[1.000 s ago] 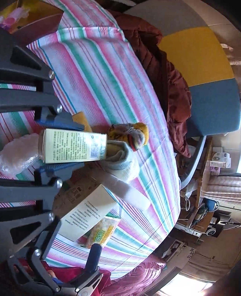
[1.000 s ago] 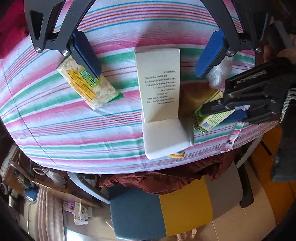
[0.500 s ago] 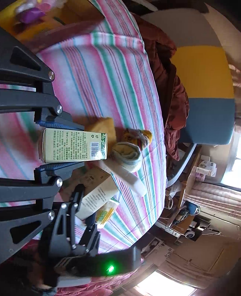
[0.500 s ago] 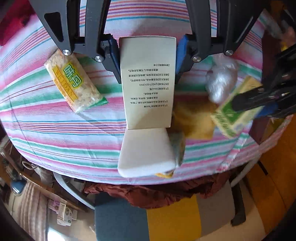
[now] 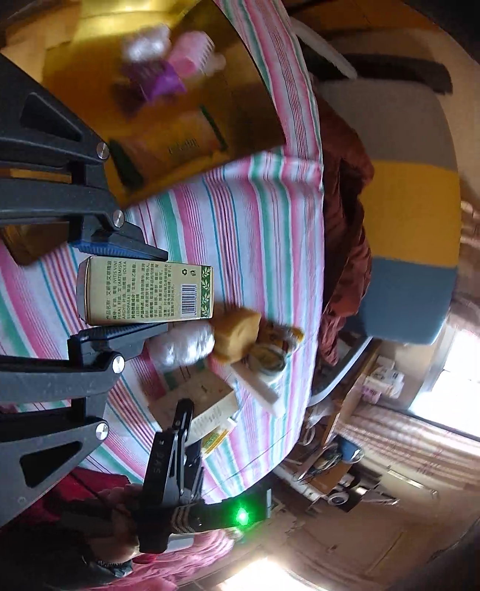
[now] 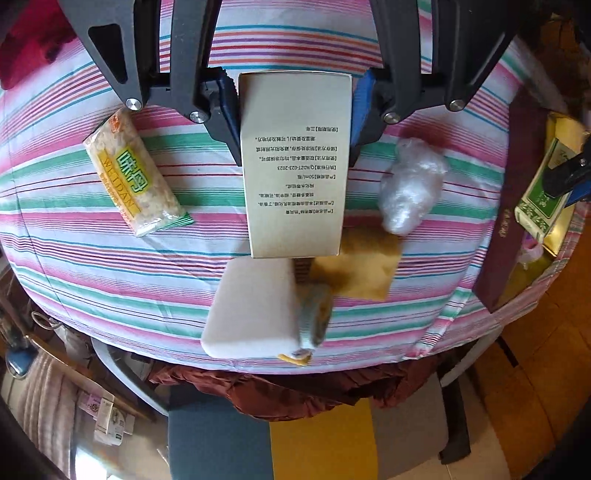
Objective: Organize objects
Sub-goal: 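Carry both boxes into the gold tray and open both tools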
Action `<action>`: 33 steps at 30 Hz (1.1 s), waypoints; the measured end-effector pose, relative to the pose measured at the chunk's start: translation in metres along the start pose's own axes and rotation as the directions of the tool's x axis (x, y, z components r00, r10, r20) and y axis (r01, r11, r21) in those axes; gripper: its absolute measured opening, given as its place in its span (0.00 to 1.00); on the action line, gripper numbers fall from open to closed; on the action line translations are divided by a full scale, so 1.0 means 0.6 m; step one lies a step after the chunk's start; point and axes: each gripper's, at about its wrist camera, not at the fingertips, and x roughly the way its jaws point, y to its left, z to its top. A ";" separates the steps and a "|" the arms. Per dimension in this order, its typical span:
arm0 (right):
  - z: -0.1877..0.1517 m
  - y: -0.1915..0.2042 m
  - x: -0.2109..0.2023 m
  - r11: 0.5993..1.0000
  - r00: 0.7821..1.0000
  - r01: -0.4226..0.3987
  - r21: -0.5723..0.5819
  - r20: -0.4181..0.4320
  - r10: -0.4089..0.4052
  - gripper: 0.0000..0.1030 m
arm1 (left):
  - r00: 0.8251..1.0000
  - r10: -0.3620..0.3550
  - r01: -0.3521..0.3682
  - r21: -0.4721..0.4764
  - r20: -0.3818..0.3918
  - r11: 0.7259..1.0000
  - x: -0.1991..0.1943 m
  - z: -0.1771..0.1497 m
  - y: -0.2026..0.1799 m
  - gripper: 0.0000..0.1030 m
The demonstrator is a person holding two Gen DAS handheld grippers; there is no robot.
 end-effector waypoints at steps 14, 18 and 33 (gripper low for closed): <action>-0.036 0.038 -0.082 0.999 0.996 -0.020 0.037 0.092 0.016 0.49 | 0.987 0.124 -0.100 -0.218 0.099 0.971 -0.123 -0.064 0.163 0.29; -0.042 0.074 -0.113 0.999 0.990 -0.050 0.016 0.130 0.048 0.49 | 0.979 0.160 -0.121 -0.278 0.123 0.953 -0.155 -0.082 0.202 0.29; -0.021 0.328 -0.110 0.945 0.958 -0.243 -0.220 0.099 0.270 0.49 | 0.915 0.365 -0.301 -0.309 0.173 0.902 -0.218 -0.111 0.254 0.29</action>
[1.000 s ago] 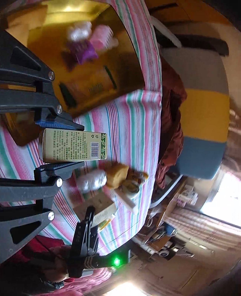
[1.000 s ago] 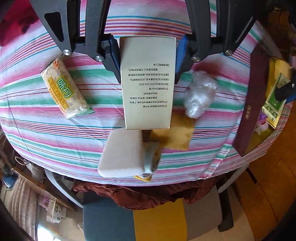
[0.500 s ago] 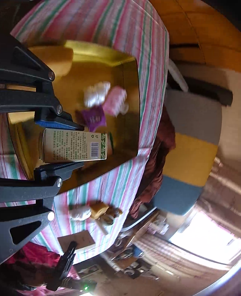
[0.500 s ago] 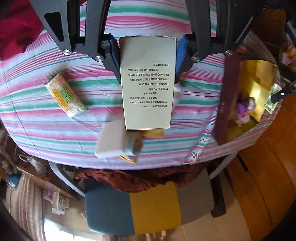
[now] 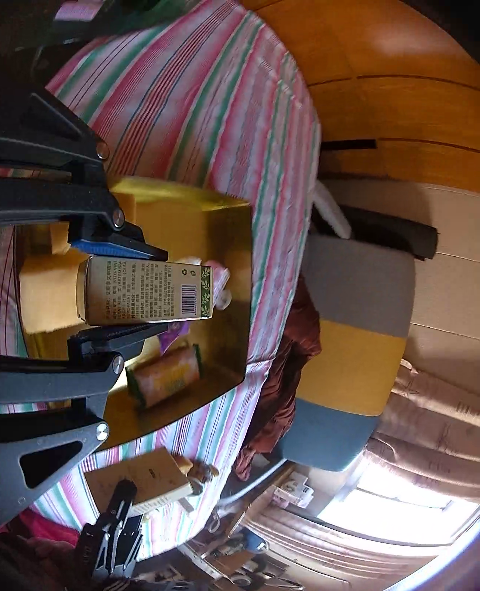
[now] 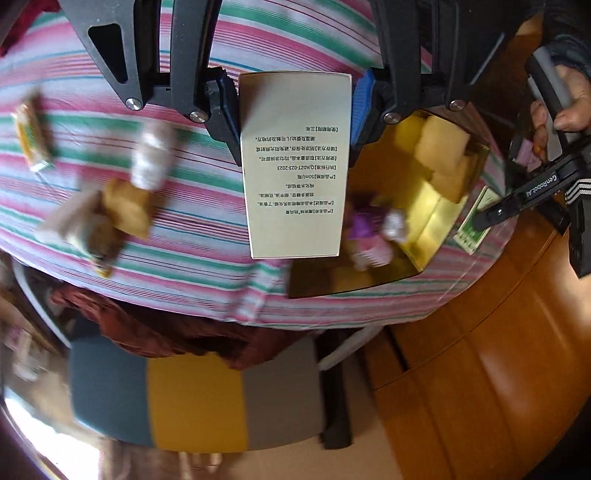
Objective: Organize objects
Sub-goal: 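Carry both boxes into the gold tray and open both tools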
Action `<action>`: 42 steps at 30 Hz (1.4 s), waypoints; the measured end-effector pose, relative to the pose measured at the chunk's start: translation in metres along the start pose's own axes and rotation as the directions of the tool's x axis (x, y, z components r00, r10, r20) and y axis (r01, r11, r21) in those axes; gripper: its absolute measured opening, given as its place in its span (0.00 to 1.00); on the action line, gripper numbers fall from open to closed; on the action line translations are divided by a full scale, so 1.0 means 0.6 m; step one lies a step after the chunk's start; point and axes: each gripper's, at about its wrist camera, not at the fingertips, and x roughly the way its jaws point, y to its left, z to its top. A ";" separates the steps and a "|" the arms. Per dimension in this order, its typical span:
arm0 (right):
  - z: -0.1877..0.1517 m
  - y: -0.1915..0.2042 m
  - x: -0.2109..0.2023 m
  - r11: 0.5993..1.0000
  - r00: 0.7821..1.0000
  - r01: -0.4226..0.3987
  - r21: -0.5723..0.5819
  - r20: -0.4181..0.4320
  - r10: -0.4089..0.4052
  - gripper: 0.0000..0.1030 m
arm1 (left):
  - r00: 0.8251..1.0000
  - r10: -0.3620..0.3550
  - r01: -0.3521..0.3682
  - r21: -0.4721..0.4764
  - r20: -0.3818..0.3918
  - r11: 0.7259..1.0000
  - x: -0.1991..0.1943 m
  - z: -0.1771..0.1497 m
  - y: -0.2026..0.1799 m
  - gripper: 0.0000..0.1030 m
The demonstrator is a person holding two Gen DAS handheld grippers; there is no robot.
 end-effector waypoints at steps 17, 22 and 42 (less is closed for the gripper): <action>0.018 0.106 0.066 0.993 0.997 -0.051 -0.104 -0.057 0.045 0.49 | 1.000 0.011 -0.011 0.008 0.001 1.000 0.002 -0.006 0.007 0.29; 0.020 0.103 0.077 0.994 0.997 -0.048 -0.093 -0.069 0.041 0.49 | 1.000 0.017 -0.017 0.008 -0.011 1.000 0.011 -0.005 0.011 0.29; 0.132 0.110 0.167 0.999 0.999 0.037 -0.027 -0.019 -0.038 0.63 | 0.997 0.059 -0.058 0.021 -0.046 0.998 0.085 0.075 0.049 0.48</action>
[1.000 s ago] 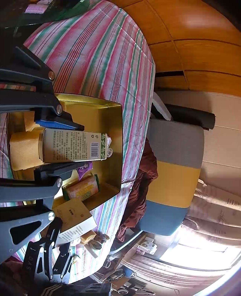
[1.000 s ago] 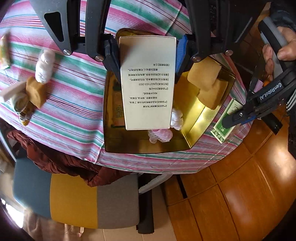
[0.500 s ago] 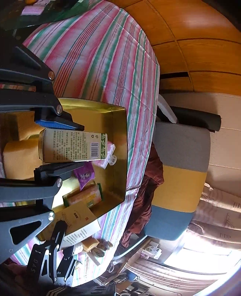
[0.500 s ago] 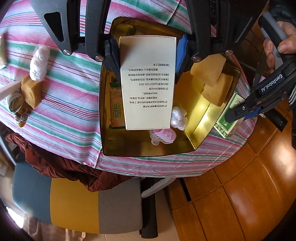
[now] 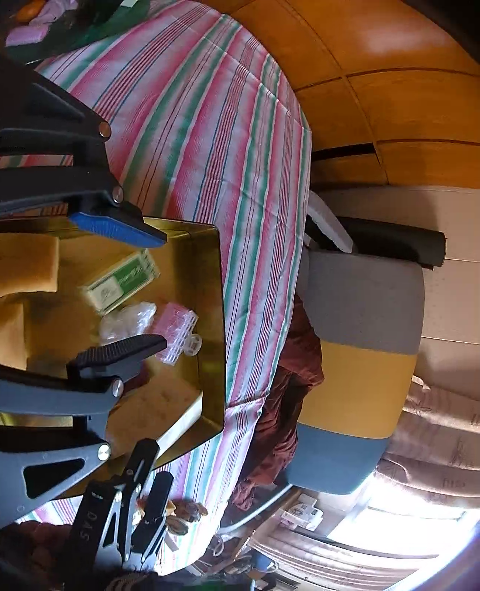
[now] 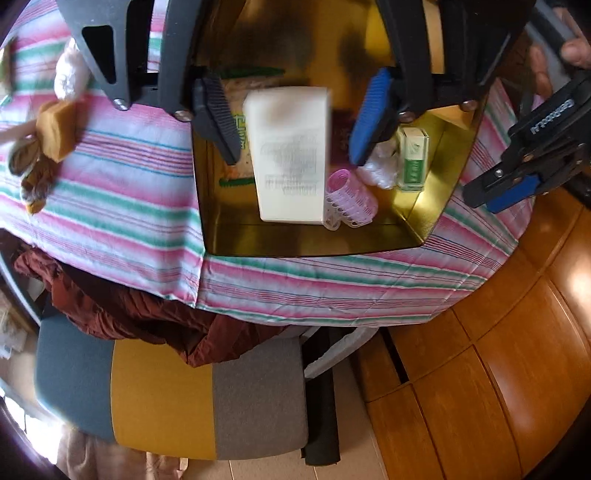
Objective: Organize objects
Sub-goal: 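Carry both boxes into the gold tray and open both tools, then move both tools from the tray back toward the remaining items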
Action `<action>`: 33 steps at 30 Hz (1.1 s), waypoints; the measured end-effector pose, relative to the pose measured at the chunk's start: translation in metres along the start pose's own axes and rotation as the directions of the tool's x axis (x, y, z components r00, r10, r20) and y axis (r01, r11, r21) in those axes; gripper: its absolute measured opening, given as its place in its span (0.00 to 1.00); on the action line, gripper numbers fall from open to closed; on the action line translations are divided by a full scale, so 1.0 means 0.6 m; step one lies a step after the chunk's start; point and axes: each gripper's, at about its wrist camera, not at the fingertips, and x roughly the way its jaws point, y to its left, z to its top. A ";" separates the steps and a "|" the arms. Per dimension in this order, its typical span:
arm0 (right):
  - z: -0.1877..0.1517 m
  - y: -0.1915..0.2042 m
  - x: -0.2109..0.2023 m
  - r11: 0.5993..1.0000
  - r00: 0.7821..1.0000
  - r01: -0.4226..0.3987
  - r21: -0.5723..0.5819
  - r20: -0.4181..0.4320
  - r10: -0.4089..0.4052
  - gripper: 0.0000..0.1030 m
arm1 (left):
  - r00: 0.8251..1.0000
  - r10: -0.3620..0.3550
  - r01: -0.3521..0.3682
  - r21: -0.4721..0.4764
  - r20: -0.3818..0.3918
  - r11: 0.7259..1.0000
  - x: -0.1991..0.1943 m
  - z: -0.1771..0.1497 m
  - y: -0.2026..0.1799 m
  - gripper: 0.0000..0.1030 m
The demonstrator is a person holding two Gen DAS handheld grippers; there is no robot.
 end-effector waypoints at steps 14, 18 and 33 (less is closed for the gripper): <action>-0.083 0.008 -0.038 0.999 1.000 0.001 -0.032 0.001 -0.001 0.93 | 0.999 0.053 -0.054 -0.073 -0.005 0.996 -0.045 -0.075 -0.007 0.48; -0.098 0.021 -0.058 0.998 1.000 0.012 -0.064 0.025 -0.011 0.99 | 0.998 0.069 -0.068 -0.074 0.005 0.995 -0.060 -0.083 -0.015 0.48; -0.127 0.026 -0.101 0.995 0.995 0.059 -0.080 0.080 -0.052 1.00 | 0.995 0.093 -0.090 -0.059 0.044 0.994 -0.099 -0.117 -0.039 0.48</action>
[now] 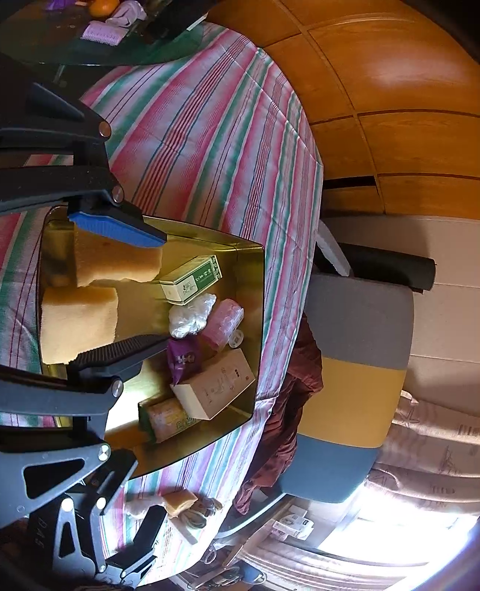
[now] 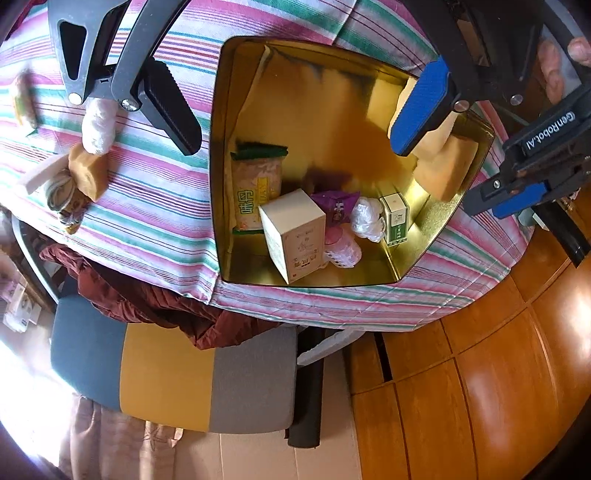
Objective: Organize objects
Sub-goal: 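Move both tools from the tray back toward the remaining items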
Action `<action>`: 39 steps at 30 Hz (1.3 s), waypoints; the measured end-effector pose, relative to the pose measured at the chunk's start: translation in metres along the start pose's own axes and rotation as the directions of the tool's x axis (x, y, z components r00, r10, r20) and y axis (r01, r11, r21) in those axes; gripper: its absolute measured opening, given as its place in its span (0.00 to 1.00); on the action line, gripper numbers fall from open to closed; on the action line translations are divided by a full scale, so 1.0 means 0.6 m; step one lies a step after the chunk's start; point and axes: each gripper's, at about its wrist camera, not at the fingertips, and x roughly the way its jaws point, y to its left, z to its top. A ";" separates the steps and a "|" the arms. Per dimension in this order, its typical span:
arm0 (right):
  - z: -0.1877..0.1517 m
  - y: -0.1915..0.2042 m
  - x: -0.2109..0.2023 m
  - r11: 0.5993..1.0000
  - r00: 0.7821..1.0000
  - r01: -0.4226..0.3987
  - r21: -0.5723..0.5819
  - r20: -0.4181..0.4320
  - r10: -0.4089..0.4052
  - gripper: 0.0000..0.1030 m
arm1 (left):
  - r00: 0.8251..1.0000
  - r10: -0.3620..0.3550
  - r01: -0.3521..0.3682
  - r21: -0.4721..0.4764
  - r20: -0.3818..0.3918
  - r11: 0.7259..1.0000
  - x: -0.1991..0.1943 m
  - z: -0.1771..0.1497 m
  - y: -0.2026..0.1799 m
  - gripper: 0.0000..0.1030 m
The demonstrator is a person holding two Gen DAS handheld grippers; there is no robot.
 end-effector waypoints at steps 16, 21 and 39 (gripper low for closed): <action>-0.012 -0.014 -0.032 0.998 0.996 0.070 -0.001 0.057 -0.070 1.00 | 0.999 -0.035 0.035 0.043 -0.008 0.998 -0.010 -0.013 -0.030 0.48; -0.019 -0.031 -0.032 0.997 0.996 0.075 0.025 0.052 -0.076 1.00 | 0.999 -0.045 0.045 0.064 -0.011 0.997 -0.012 -0.015 -0.042 0.48; -0.082 -0.196 -0.028 0.957 0.987 0.161 0.242 -0.054 -0.153 1.00 | 0.984 -0.159 0.173 0.210 -0.080 0.962 -0.004 -0.027 -0.138 0.48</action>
